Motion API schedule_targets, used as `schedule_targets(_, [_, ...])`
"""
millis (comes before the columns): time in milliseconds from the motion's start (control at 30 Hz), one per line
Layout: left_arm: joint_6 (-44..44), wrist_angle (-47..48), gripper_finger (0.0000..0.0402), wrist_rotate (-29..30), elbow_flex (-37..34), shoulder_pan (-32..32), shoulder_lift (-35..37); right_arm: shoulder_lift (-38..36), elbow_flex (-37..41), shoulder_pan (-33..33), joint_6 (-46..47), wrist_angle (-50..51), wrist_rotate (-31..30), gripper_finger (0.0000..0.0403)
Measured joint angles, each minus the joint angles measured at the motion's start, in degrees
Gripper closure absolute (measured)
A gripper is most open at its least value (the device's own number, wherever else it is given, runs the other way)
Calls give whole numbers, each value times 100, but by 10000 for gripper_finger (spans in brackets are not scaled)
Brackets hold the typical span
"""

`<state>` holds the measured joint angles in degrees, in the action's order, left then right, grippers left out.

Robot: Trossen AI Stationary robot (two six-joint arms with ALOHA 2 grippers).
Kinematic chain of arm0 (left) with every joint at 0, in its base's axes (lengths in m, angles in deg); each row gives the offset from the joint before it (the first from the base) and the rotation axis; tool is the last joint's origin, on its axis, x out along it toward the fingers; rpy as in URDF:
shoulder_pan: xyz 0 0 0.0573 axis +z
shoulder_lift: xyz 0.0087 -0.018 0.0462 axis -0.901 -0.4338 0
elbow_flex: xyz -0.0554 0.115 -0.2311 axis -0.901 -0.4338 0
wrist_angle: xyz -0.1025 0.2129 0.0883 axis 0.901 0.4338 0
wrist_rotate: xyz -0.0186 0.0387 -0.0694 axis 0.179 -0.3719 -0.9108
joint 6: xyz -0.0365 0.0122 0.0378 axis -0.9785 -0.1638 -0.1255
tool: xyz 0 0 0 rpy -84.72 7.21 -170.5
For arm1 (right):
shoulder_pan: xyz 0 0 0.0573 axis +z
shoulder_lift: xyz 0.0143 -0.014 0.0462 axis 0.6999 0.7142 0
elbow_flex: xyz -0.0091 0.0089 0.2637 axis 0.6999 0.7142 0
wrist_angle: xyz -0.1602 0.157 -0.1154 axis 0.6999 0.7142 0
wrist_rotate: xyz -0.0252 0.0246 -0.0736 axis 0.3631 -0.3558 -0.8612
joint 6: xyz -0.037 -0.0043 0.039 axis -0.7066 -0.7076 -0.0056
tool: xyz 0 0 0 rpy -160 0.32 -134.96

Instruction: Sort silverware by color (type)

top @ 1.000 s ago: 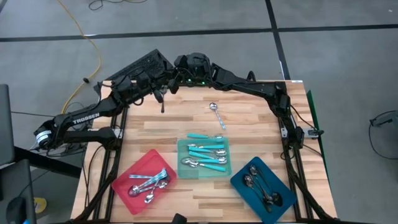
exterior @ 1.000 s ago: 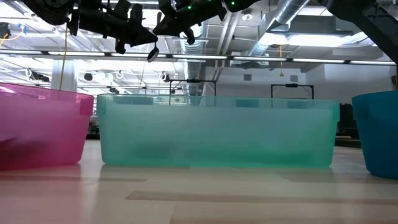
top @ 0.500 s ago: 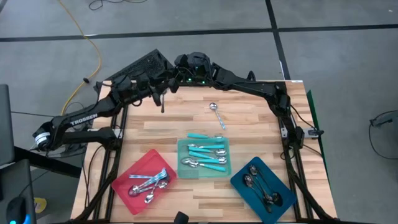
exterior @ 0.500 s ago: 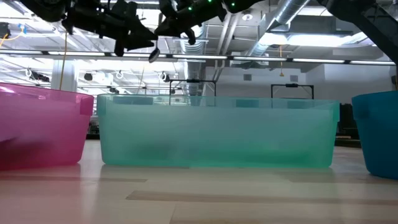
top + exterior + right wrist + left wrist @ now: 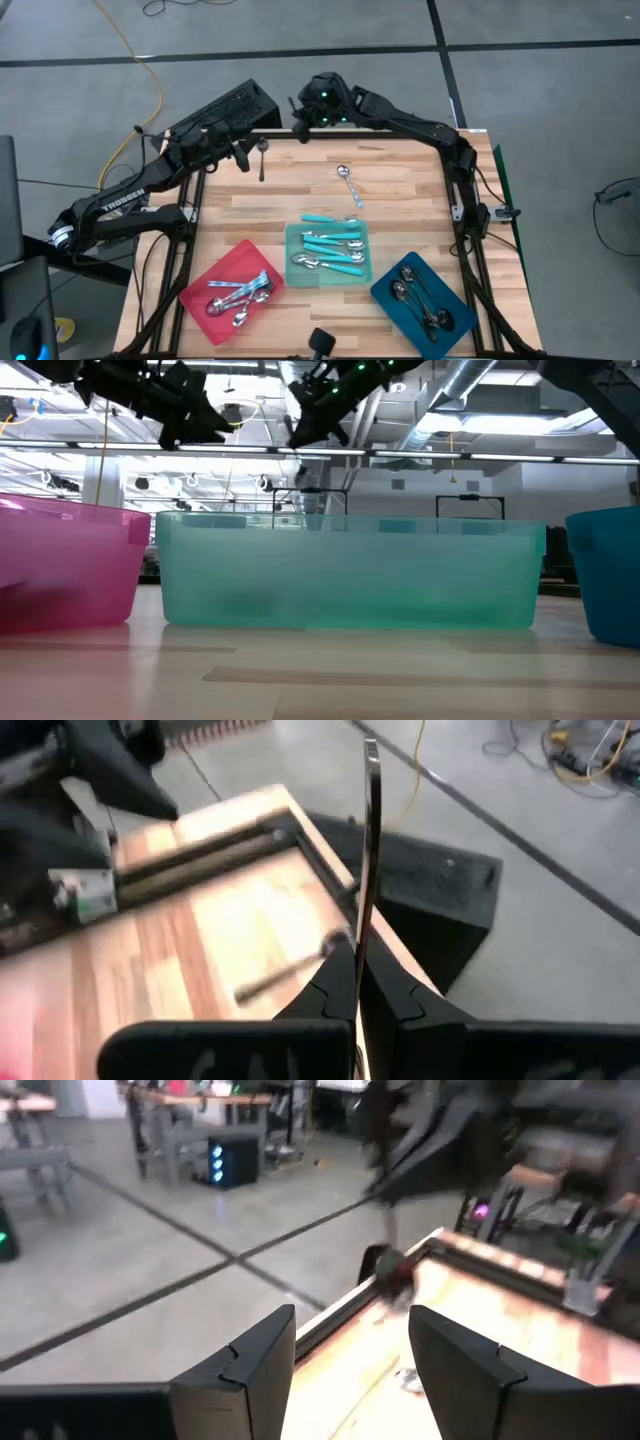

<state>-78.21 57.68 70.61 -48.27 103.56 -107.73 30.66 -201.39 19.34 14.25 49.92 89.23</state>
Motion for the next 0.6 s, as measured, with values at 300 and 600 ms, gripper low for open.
schedule_targets(300, [-84,335,221,-50,-9,2,76,-611,168,-124,-612,891,519,383])
schedule_targets(600, [-141,333,221,-52,-7,4,337,-2545,2714,-737,-370,-903,1344,383])
